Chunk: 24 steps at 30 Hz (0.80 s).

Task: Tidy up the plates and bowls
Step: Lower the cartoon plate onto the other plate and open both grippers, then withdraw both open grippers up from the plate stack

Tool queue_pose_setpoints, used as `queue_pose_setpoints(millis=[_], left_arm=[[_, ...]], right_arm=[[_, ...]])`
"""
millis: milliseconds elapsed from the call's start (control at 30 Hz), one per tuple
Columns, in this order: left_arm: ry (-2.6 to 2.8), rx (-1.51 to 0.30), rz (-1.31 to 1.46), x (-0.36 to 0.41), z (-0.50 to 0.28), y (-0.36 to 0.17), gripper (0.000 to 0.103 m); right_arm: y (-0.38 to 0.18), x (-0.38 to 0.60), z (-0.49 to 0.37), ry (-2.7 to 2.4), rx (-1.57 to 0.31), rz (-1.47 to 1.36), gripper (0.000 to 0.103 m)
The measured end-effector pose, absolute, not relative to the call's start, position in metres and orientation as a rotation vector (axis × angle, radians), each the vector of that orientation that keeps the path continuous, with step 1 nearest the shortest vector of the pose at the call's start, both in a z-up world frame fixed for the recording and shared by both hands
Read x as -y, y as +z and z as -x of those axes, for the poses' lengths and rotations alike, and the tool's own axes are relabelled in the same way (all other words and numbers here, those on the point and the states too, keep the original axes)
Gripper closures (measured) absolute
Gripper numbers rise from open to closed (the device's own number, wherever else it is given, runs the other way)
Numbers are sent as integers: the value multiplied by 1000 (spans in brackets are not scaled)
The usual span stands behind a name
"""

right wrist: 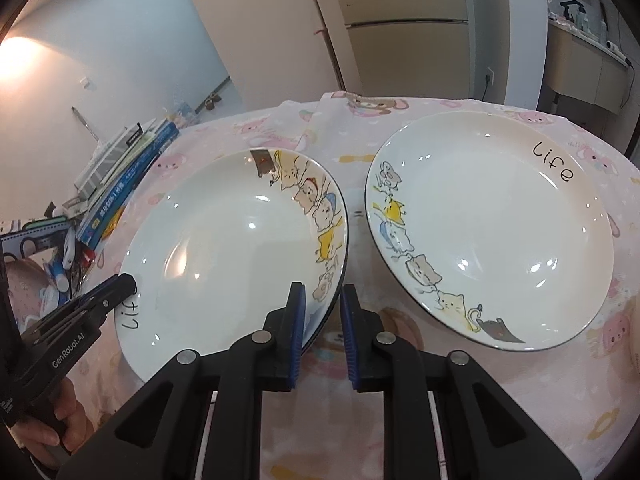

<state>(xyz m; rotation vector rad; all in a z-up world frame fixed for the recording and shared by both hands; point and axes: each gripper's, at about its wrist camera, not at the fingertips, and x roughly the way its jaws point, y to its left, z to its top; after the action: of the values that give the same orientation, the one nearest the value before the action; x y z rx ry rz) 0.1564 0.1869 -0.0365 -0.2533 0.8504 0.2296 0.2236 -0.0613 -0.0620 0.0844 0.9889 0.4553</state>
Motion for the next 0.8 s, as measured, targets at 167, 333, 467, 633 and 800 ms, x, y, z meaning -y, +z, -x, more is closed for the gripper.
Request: queue_pose_setpoints(millis=[167,333,467,633,800], left_arm=[[225,-825,282,-192,-157,-36,87],[212,-823,271,-189,-152,-27,87],[187,-830,264,-185,-150,-22,87],[166,-804,218,-173,-145,-13,60],[146,-764,212,-169,-140,-5,36]], right_arm=[[-65,63,-226,462,-961,-114,87],[-58,59,-226,469,-1020,-48,87],[-55,57,-223,485,-1070,-20,84],[-52,54,-219,492,-1114,18,80],[-50,55,-216,518,-1132,-6,85]])
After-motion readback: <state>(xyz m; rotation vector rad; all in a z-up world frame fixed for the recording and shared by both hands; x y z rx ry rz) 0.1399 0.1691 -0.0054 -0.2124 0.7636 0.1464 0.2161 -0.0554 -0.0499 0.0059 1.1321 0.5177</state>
